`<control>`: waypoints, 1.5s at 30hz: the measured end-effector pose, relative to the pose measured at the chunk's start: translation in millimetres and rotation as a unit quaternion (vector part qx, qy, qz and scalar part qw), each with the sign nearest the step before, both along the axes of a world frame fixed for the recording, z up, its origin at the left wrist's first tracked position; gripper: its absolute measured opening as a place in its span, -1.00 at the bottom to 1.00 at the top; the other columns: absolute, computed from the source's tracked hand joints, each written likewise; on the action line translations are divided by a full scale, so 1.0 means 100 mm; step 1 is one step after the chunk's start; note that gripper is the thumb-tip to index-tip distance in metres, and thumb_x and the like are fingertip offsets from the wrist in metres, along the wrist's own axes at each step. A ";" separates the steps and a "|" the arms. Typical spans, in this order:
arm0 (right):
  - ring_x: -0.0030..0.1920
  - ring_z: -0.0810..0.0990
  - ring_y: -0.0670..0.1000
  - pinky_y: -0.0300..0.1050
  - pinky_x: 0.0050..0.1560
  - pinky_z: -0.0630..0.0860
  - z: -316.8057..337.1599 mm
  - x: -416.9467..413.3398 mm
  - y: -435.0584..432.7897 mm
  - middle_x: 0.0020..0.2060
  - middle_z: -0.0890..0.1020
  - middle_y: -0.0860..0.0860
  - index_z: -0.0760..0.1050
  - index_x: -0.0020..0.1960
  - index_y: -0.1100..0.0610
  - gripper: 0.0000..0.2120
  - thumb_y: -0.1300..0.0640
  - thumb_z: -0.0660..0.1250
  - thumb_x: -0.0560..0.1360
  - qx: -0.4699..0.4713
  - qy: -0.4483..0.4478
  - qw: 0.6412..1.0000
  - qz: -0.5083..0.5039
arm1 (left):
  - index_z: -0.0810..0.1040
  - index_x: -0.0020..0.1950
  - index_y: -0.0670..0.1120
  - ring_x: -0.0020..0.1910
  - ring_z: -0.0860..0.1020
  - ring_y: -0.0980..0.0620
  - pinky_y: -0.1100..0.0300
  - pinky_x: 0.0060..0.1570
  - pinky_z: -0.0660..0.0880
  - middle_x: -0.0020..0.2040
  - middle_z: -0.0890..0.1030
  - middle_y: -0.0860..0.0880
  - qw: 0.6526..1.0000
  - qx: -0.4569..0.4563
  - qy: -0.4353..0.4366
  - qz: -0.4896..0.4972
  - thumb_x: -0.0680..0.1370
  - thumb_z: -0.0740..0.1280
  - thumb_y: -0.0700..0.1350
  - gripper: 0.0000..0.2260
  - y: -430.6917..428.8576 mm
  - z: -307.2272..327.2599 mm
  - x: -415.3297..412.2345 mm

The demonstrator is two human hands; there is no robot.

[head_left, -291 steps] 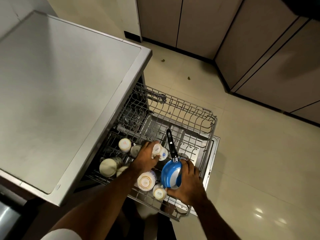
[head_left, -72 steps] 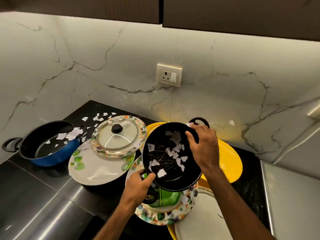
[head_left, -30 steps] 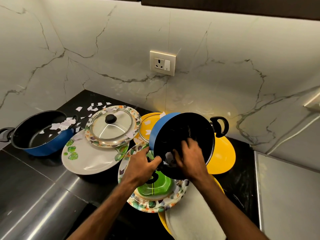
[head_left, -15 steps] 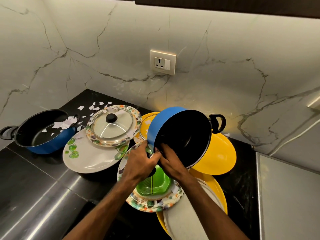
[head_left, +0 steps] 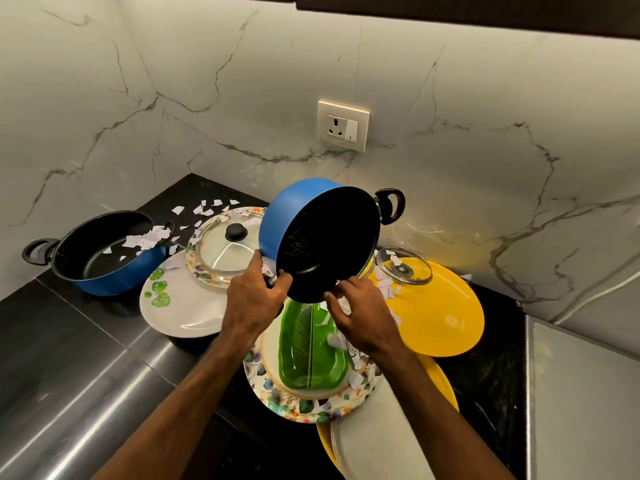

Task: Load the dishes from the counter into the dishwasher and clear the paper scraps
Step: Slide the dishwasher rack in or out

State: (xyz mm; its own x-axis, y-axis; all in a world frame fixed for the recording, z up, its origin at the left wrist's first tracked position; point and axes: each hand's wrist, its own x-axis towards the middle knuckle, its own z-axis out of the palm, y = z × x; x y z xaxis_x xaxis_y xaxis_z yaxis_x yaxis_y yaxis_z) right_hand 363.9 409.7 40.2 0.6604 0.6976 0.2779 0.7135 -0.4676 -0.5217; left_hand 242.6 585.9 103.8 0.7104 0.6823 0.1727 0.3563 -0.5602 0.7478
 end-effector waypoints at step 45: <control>0.30 0.59 -0.13 -0.06 0.28 0.57 0.30 -2.14 -0.78 0.33 0.60 -0.17 0.31 0.53 -0.18 -0.37 -0.06 0.49 0.53 0.400 0.435 0.762 -0.264 | 0.63 -0.01 -0.25 -0.34 0.67 -0.04 0.11 -0.31 0.60 -0.26 0.69 -0.10 0.903 -0.412 0.040 -0.116 0.62 0.34 -0.12 -0.80 -0.65 0.13 -1.65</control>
State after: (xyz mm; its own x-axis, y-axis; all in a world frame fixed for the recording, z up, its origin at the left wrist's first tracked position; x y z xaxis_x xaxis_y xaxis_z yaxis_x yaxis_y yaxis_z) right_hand 149.8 331.5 70.5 0.9674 0.1080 -0.2290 -0.2434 0.1473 -0.9587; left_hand 78.1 520.6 117.0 0.8386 0.3865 -0.3839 0.3723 0.1078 0.9218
